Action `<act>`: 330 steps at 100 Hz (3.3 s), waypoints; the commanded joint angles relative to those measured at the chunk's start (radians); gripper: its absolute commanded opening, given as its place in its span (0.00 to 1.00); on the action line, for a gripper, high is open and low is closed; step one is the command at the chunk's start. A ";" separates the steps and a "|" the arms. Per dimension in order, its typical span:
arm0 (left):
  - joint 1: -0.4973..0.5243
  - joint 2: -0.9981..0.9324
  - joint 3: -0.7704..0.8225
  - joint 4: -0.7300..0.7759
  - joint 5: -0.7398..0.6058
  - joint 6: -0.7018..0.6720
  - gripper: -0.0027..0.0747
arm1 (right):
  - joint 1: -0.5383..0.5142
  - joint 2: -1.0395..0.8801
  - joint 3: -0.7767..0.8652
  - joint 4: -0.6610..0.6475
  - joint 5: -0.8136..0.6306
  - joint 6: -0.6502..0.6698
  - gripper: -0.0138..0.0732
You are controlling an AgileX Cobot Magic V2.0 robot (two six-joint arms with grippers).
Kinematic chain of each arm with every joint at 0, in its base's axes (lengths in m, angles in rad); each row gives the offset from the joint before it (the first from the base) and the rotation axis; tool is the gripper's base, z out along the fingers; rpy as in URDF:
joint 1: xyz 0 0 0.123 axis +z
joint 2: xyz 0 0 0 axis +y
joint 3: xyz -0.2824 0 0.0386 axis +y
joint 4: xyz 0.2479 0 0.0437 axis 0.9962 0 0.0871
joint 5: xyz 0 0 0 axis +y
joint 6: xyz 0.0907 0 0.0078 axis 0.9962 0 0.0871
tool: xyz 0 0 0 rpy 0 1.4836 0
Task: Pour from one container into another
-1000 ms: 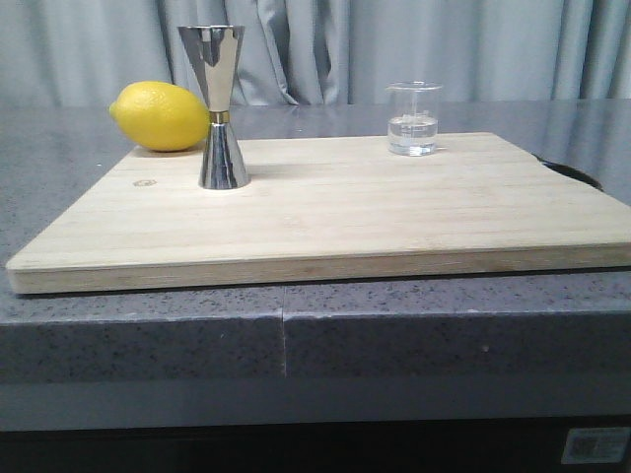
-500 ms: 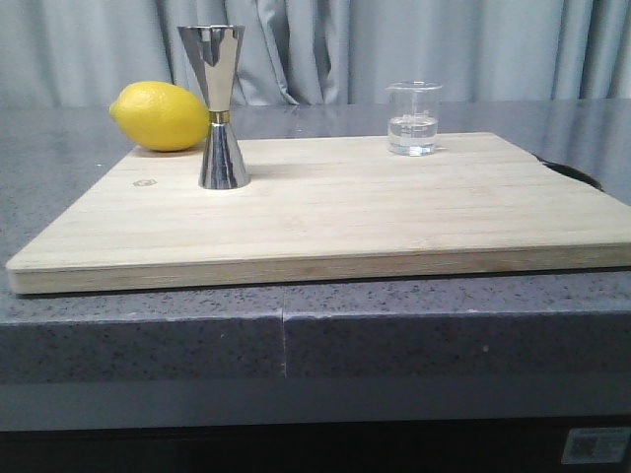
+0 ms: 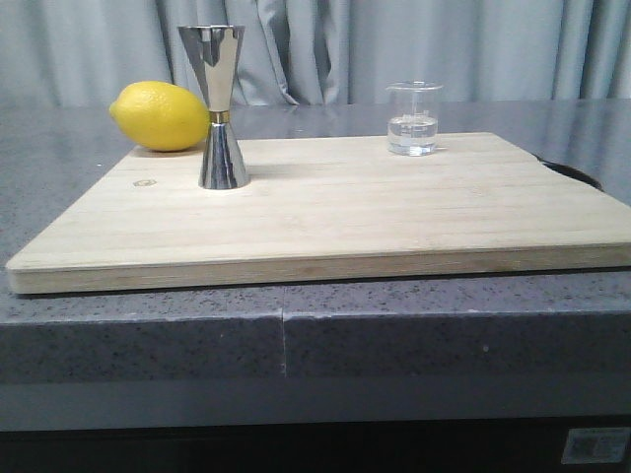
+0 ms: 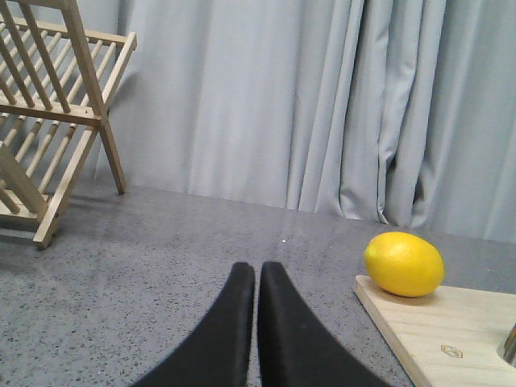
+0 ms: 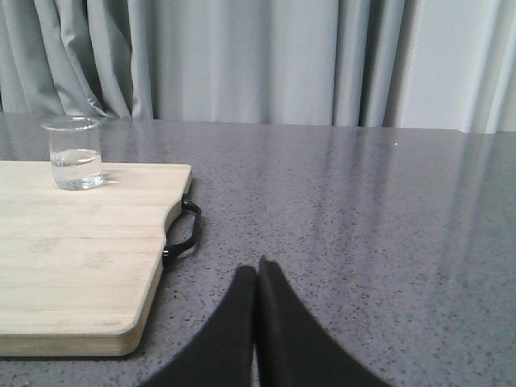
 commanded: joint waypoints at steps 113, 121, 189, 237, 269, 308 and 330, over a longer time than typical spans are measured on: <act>-0.009 0.100 -0.361 -0.029 0.236 -0.004 0.01 | -0.005 0.079 -0.353 0.096 0.125 -0.005 0.09; -0.009 0.188 -0.462 -0.029 0.300 -0.004 0.01 | -0.005 0.140 -0.422 0.096 0.129 -0.005 0.09; -0.009 0.929 -1.230 -0.149 0.628 0.313 0.01 | -0.005 0.845 -1.087 0.026 0.524 -0.008 0.09; -0.009 1.105 -1.289 -0.429 0.831 0.528 0.01 | -0.005 1.087 -1.278 0.026 0.662 -0.009 0.09; -0.009 1.131 -1.289 -0.434 0.879 0.528 0.01 | -0.005 1.106 -1.278 0.026 0.637 -0.009 0.12; -0.009 1.131 -1.289 -0.562 0.865 0.613 0.58 | -0.005 1.106 -1.278 0.026 0.603 -0.009 0.92; -0.009 1.131 -1.289 -0.565 0.803 0.633 0.94 | -0.005 1.106 -1.278 0.017 0.599 -0.009 0.91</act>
